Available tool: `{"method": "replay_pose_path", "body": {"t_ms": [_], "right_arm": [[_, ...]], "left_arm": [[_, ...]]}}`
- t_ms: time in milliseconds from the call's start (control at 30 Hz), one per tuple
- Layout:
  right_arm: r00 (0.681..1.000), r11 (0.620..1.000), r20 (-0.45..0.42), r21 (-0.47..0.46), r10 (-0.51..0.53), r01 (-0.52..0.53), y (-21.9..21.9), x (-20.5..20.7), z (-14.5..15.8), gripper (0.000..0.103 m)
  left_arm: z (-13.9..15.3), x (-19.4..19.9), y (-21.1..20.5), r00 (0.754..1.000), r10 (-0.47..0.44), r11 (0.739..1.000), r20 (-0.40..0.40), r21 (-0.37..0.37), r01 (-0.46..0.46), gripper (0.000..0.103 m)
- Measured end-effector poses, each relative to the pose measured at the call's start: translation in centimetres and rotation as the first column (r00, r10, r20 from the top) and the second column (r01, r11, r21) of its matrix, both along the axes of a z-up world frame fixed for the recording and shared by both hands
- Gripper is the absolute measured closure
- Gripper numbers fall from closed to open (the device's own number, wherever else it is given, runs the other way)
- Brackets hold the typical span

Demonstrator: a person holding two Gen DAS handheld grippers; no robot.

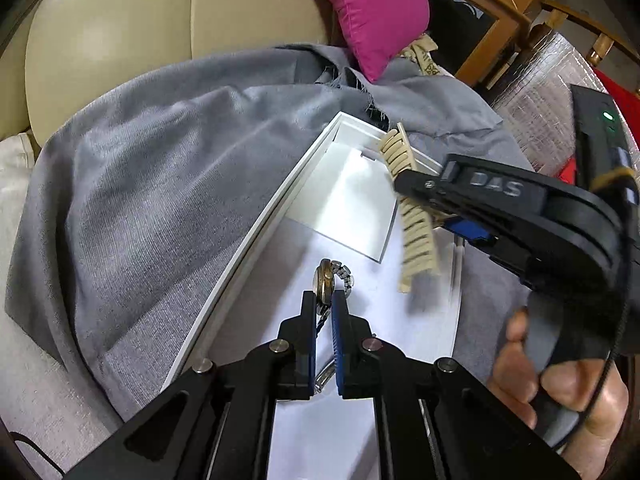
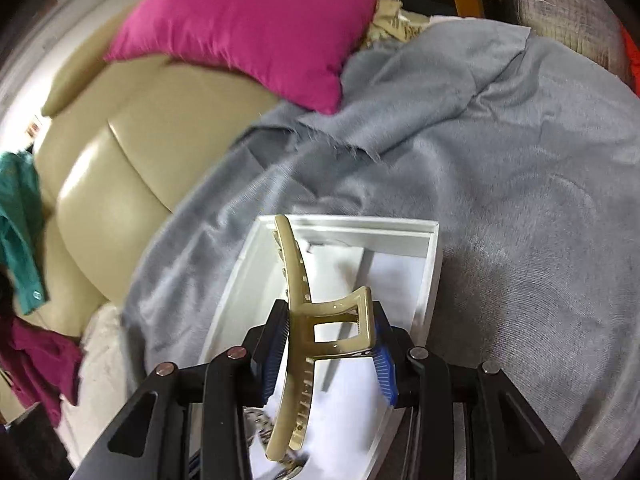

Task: Organize jewelry
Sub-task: 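Open the right tool over the tray while the left tool releases the watch, then grasp the black beaded bracelet with the right tool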

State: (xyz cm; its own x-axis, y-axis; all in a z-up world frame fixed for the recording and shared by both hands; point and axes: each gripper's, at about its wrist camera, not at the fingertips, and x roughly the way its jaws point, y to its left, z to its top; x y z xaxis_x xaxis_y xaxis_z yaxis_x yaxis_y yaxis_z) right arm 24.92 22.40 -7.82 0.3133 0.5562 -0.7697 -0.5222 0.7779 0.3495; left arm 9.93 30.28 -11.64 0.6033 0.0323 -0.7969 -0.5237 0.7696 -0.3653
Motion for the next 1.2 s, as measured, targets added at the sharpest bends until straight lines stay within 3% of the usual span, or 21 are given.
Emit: {"method": "replay_pose_path", "body": {"t_ms": [167,233,333,433,600,667,800,967,1067,1133,1200], "right_arm": [[0.999,1.0,-0.028,0.014,-0.024,0.024,0.2,0.6,0.0,0.048],[0.999,0.999,-0.009,0.04,-0.033,0.034,-0.3,0.3,0.9,0.046],[0.998,0.994,0.031,0.097,-0.057,0.054,-2.3,-0.6,2.8,0.046],[0.992,0.985,0.083,0.15,-0.099,0.085,-6.4,-2.7,4.8,0.046],[0.965,0.963,0.131,0.175,-0.227,0.203,-18.9,-6.6,6.1,0.046],[0.95,0.946,0.12,0.188,-0.287,0.263,-24.4,-8.2,5.9,0.046],[0.901,0.895,0.083,0.183,-0.427,0.407,-35.6,-11.5,4.8,0.046],[0.818,0.79,-0.039,0.233,-0.575,0.566,-47.1,-14.5,2.1,0.047],[0.78,0.748,-0.089,0.236,-0.619,0.621,-50.6,-15.6,0.4,0.05],[0.775,0.75,-0.122,0.199,-0.62,0.631,-51.5,-15.5,-0.6,0.059],[0.769,0.749,-0.134,0.177,-0.625,0.639,-52.1,-15.2,-1.4,0.06]], "left_arm": [[1.1,-0.2,-0.2,1.0,0.019,0.997,0.007,0.072,-0.02,0.092],[1.5,-0.3,-0.2,1.0,0.026,0.996,0.013,0.091,-0.027,0.076],[2.5,-0.8,-0.5,0.999,0.032,0.992,0.043,0.123,-0.038,0.065],[4.0,-1.2,-2.1,0.995,-0.008,0.982,0.095,0.19,-0.011,0.055],[6.0,-1.7,-7.7,0.972,-0.174,0.948,0.157,0.295,0.122,0.044],[6.3,-1.8,-10.6,0.948,-0.273,0.923,0.162,0.321,0.211,0.04],[6.0,-1.5,-16.6,0.865,-0.483,0.854,0.137,0.294,0.43,0.037],[5.0,-0.9,-22.2,0.78,-0.618,0.773,0.099,0.254,0.581,0.037],[4.5,-0.6,-25.5,0.731,-0.677,0.726,0.085,0.239,0.645,0.037],[4.1,0.0,-27.6,0.702,-0.709,0.698,0.072,0.219,0.682,0.037],[3.7,0.8,-29.2,0.681,-0.729,0.678,0.065,0.205,0.706,0.039]]}}
